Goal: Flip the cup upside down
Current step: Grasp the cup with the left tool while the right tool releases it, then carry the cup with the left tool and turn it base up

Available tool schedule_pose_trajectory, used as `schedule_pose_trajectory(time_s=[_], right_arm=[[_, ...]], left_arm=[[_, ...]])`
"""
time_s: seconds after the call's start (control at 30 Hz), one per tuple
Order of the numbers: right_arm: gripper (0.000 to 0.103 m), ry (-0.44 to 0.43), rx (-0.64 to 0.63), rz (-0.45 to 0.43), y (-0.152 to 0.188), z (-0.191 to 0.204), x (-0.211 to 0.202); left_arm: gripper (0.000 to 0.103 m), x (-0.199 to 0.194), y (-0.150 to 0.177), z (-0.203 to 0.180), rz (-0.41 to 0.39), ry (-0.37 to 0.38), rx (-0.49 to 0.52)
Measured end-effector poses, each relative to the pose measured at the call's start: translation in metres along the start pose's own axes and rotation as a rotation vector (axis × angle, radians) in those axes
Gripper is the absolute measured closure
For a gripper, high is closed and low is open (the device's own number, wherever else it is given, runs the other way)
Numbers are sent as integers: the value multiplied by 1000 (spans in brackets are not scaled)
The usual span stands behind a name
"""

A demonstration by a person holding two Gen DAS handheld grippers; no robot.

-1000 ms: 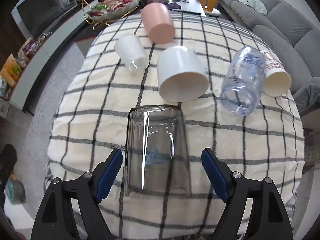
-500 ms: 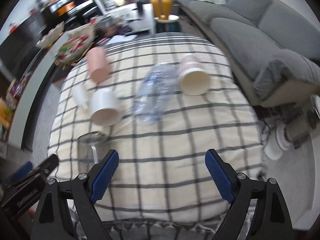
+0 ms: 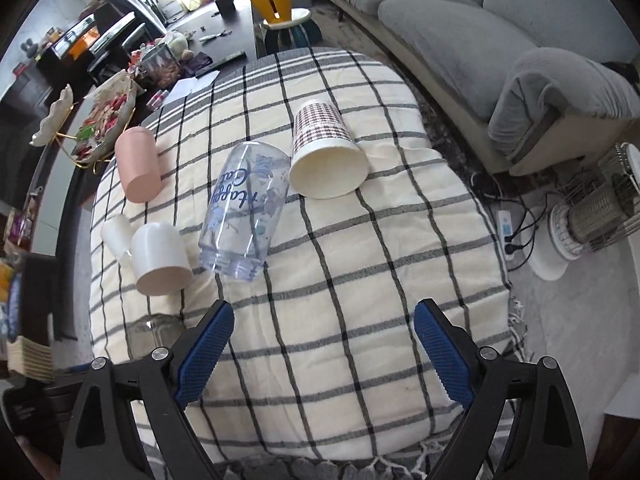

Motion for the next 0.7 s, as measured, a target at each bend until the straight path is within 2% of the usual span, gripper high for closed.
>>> schedule_pose_trajectory(time_s=[0.1,0.33,0.4,0.57,0.7], right_arm=[[11,-28,0,13,-8,5,7],[11,-88,15,85,-17,14,39],[11,-101,20,102,-19,16,47],[11,-118,15,119,-23,19,59],[11,-115,35,127,-25,13,65]], left_arm=[[0,16,-11,-7,100,14,-2],[2,27,-34,-11,174,-46,-7],[6,27,-39,-10,180,-56,-1],[34,43,-46,-16,229,-53,6],[34,50,-51,-17,233,-54,-1]])
Point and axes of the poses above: each gripper's, at about its wrist camera, not at the fingertips, and x roughly the way its jaws point, z to its left, y to its underside, the point moved 7 cm from there along x, roughly the way its jaws point, and after that the axes turned 5 degrees about z, right-handed, at the moved point
